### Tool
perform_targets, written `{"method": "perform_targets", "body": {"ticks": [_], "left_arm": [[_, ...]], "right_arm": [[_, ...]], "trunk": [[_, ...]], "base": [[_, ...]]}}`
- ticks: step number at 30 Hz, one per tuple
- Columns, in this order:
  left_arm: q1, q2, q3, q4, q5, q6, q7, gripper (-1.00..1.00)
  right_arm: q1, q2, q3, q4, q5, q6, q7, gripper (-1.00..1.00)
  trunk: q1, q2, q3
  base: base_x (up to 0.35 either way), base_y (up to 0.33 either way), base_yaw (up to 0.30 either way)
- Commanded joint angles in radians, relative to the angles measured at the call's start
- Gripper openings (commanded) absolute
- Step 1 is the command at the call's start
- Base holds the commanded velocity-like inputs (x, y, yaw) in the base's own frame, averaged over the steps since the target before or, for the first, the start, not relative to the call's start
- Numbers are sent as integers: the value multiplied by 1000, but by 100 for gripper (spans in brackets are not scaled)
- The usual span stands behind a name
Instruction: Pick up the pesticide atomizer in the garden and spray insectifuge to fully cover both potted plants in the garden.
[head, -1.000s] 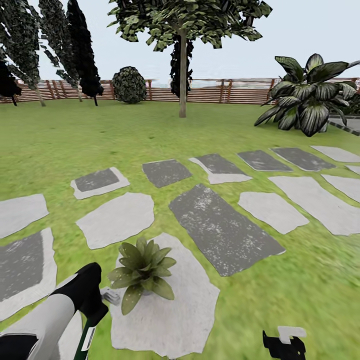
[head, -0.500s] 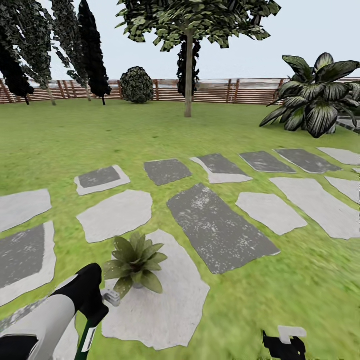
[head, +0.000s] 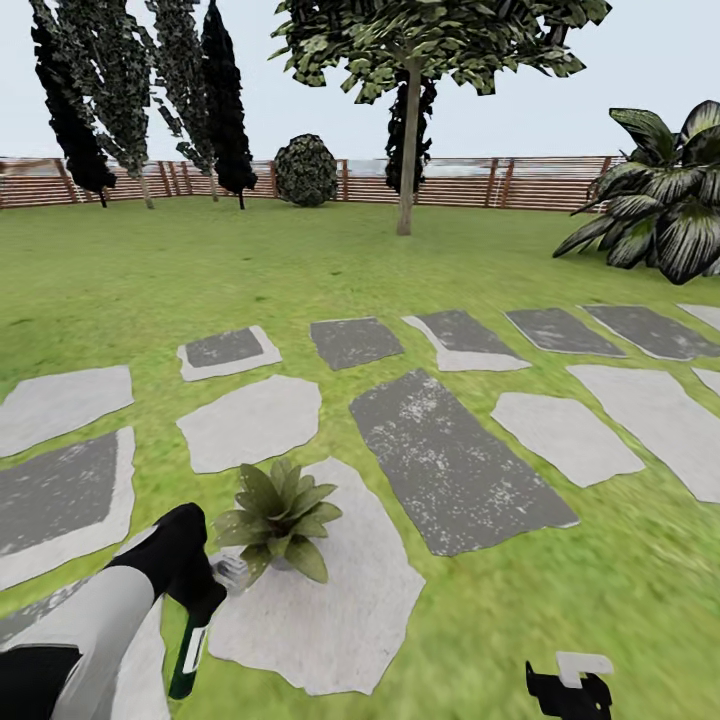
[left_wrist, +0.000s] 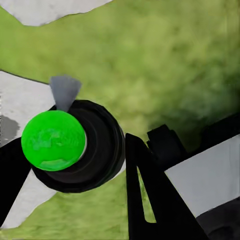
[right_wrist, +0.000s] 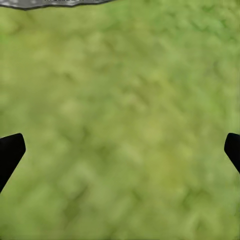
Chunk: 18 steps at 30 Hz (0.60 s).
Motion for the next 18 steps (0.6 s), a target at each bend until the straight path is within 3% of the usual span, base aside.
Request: {"method": "perform_targets", "body": {"ticks": [1,3,5,9,11,14,16,18], "left_arm": [[-23,-1,-8,-5,-8,6,-35,-100],[-75,-3,-10,-8,-14,7,-92,-100],[-128,-5,-32,-7,-48,7,-141,-100],[-226,-5,-134,-3,-177,7,-384,-100],[-253,-2,-172,-7,-262,6,-460,-100],[-284,-1,-189,-10,-368,5,-460,-100],[-311,1,-192,-10,-406,3,-460,-100],[-326,1,-193,-10,-417,1,-460,-100]], "right_arm": [[-1,0,9,1,-10,-3,-1,100],[-1,0,9,1,-9,-3,-1,100],[-1,0,9,2,-9,-3,-1,100],[-1,-1,10,2,-9,-3,0,100],[-1,-1,9,2,-9,-3,0,100],[-1,-1,9,2,-9,-3,0,100],[-1,-1,9,1,-9,-3,0,100],[-1,-1,9,1,-9,-3,0,100]], "trunk": [[0,0,-1],[0,0,-1],[0,0,-1],[0,0,-1],[0,0,-1],[0,0,-1],[0,0,-1],[0,0,-1]], "base": [[4,-3,11],[2,-1,4],[1,-1,2],[0,0,0],[0,0,0],[0,0,0],[0,0,0],[0,0,0]]}}
